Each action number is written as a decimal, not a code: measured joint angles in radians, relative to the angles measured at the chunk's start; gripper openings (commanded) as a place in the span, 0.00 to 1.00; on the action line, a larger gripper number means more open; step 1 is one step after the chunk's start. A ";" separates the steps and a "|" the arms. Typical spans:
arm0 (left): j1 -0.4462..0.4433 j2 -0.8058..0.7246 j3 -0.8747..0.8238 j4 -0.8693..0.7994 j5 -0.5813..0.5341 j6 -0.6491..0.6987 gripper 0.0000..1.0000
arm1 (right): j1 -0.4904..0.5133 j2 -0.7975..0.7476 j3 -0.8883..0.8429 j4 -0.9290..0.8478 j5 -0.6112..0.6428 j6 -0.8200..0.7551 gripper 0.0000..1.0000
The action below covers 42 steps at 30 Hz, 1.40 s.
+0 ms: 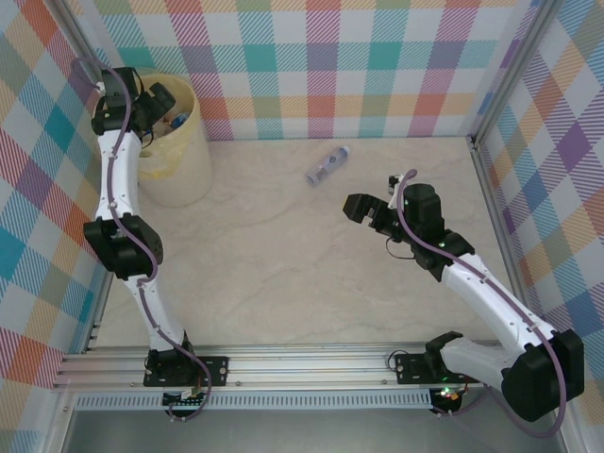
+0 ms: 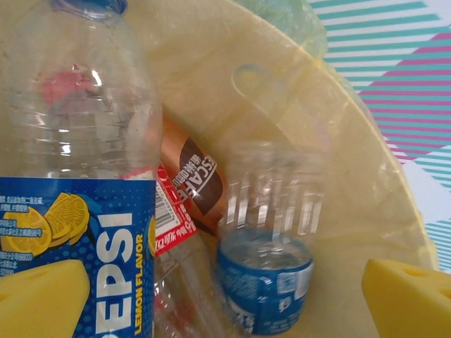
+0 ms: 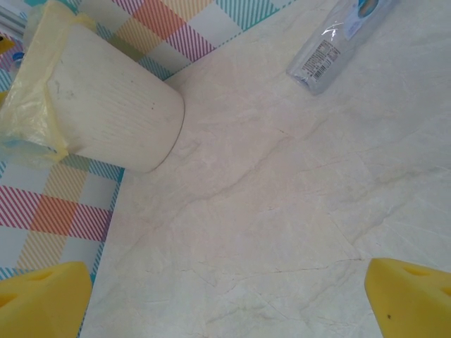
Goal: Put the plastic bottles in the bin
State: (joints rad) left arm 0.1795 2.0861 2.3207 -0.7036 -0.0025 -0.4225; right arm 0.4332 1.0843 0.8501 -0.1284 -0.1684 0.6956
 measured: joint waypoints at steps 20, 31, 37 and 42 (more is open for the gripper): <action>-0.010 -0.280 -0.263 0.063 0.351 0.137 1.00 | 0.000 0.090 0.021 0.015 0.008 0.000 1.00; -0.015 -0.740 -0.728 0.182 0.191 -0.034 1.00 | 0.000 0.410 0.257 0.017 0.098 -0.008 1.00; -0.015 -0.914 -1.000 0.208 0.176 -0.220 1.00 | 0.000 0.632 0.439 0.002 0.196 0.008 1.00; -0.015 -0.979 -1.147 0.203 0.232 -0.295 1.00 | 0.000 0.818 0.589 -0.036 0.255 0.063 1.00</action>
State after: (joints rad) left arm 0.1642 1.1069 1.1740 -0.5007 0.2291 -0.7177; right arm 0.4332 1.9026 1.4391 -0.1642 0.0868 0.7586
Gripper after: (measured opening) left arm 0.997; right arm 0.998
